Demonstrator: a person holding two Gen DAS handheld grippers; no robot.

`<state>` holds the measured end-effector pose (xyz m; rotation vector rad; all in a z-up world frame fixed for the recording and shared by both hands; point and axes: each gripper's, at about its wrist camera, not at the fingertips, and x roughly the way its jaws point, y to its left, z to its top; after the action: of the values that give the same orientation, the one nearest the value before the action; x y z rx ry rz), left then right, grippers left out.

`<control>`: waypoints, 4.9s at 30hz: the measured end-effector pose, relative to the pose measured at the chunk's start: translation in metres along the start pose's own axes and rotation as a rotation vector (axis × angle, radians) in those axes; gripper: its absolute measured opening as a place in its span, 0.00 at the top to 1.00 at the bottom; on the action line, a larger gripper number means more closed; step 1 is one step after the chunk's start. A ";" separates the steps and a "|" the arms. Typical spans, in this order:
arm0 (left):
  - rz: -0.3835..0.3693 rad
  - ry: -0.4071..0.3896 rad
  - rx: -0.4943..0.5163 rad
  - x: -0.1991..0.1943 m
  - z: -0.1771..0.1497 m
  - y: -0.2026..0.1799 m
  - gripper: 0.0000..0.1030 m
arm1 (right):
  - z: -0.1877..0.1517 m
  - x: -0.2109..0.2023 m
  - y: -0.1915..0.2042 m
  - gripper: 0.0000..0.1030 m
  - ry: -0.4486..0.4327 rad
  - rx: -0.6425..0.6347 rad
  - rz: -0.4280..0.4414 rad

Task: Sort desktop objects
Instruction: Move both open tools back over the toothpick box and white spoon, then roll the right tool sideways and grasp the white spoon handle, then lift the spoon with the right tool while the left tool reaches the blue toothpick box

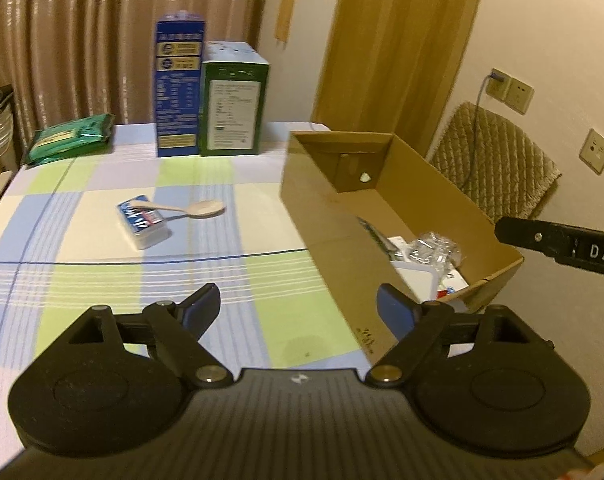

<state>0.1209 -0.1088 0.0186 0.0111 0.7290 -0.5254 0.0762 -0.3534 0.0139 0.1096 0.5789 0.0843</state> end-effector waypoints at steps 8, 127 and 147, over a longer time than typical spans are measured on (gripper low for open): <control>0.035 -0.011 -0.052 -0.017 -0.009 0.034 0.18 | -0.003 0.009 0.032 0.37 0.012 -0.058 0.034; -0.028 0.182 0.164 0.077 -0.079 0.164 0.50 | -0.069 0.234 0.130 1.00 0.621 0.023 0.351; 0.045 0.104 0.117 0.076 -0.087 0.160 0.27 | -0.138 0.154 0.129 0.61 0.278 -0.241 0.211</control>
<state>0.1873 0.0120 -0.1223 0.1650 0.7968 -0.5265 0.1225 -0.1978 -0.1680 -0.0773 0.8284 0.3773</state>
